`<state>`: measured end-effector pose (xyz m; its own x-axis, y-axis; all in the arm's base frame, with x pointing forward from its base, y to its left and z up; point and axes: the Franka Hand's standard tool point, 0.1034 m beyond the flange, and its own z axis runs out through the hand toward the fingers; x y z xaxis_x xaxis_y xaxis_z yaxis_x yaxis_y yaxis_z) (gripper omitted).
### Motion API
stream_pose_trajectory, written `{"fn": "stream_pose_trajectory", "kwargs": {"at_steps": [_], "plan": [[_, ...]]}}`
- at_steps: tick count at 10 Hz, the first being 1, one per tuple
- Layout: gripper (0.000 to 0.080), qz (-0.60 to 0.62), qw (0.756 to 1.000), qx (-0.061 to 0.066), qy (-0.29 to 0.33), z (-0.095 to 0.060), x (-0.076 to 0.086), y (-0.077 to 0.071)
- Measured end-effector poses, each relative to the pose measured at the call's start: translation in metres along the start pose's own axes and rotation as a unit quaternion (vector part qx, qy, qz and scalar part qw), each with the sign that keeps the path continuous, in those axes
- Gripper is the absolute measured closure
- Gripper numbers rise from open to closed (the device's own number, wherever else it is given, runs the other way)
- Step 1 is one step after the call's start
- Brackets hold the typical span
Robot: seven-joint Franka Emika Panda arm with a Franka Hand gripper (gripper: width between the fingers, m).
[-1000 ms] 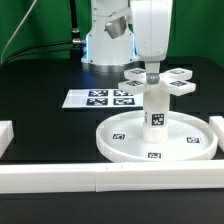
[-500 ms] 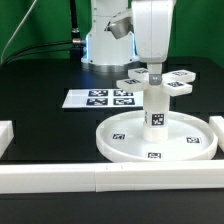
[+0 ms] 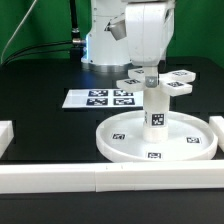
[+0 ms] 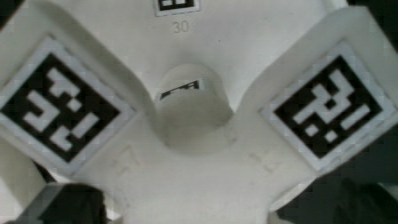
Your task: Assemble round table
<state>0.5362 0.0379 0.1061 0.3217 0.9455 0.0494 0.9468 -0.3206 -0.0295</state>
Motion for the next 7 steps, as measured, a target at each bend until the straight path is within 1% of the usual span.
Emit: {"fn": "stream_pose_trajectory", "kwargs": {"at_steps": [2,3,4,7], "plan": [[0.0151,0.000,1.000,0.000,0.000,0.0007,-0.0003,-0.0005],[0.0272,0.000,1.000,0.000,0.000,0.0012,-0.0007,-0.0009],[0.0368,0.001,1.000,0.000,0.000,0.0011,-0.0015,-0.0005],[0.0367,-0.001,1.000,0.000,0.000,0.0009,-0.0058,0.0017]]}}
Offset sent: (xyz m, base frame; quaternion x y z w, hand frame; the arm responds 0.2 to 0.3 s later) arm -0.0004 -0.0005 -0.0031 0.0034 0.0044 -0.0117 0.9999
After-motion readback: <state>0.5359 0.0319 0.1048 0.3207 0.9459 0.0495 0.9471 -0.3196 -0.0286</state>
